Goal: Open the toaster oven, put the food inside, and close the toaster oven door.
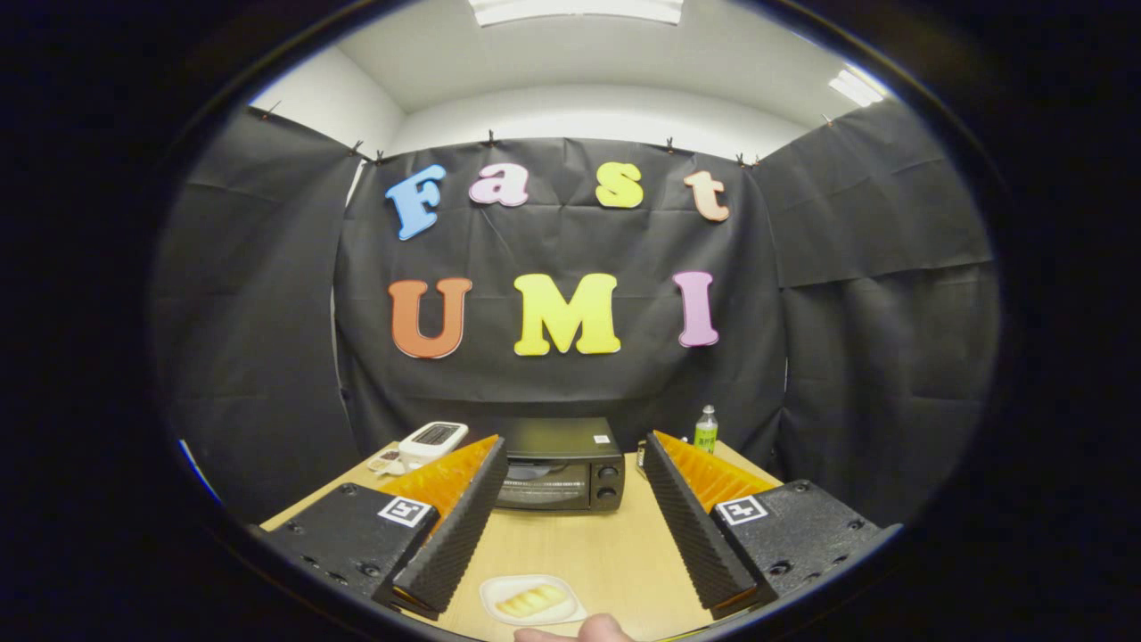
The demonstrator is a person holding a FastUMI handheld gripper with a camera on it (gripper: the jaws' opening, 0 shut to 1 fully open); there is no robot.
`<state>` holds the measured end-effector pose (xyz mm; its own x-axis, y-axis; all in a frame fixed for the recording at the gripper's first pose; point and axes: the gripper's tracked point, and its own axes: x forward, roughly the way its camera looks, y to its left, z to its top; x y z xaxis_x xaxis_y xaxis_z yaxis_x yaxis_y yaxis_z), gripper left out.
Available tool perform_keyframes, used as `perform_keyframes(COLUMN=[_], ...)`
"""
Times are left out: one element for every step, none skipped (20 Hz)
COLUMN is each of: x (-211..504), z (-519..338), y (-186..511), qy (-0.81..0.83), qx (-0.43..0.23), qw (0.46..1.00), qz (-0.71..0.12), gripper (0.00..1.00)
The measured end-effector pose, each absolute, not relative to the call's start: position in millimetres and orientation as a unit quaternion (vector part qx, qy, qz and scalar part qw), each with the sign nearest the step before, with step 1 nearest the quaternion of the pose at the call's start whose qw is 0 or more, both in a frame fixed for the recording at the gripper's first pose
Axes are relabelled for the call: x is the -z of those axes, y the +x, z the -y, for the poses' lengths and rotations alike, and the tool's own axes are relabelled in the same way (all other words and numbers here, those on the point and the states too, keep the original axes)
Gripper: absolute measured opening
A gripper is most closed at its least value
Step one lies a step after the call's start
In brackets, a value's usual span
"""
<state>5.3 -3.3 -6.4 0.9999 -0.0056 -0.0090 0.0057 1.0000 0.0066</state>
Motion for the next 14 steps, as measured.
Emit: perform_keyframes(x=[7,8,8,8,8,7,6,6,5,5,2,-1,-3,-5], z=[3,4,4,5,6,7,8,8,6,3,1,0,-1,-3], y=[7,8,10,13,17,20,25,31,36,43,50,57,65,75], qy=[0.003,0.002,0.001,0.002,0.002,0.000,-0.003,-0.007,-0.010,-0.011,-0.011,-0.012,-0.015,-0.019], qx=[0.003,0.005,0.006,0.007,0.009,0.013,0.018,0.020,0.020,0.019,0.018,0.019,0.022,0.025], qw=[1.000,1.000,1.000,1.000,1.000,1.000,1.000,1.000,1.000,1.000,1.000,1.000,1.000,0.999], qz=[-0.006,-0.007,-0.007,-0.007,-0.005,-0.003,-0.001,-0.001,-0.002,-0.002,0.001,0.005,0.010,0.015], gripper=[1.00,1.00,1.00,1.00,1.00,1.00,1.00,1.00,1.00,1.00,1.00,1.00,1.00,1.00])
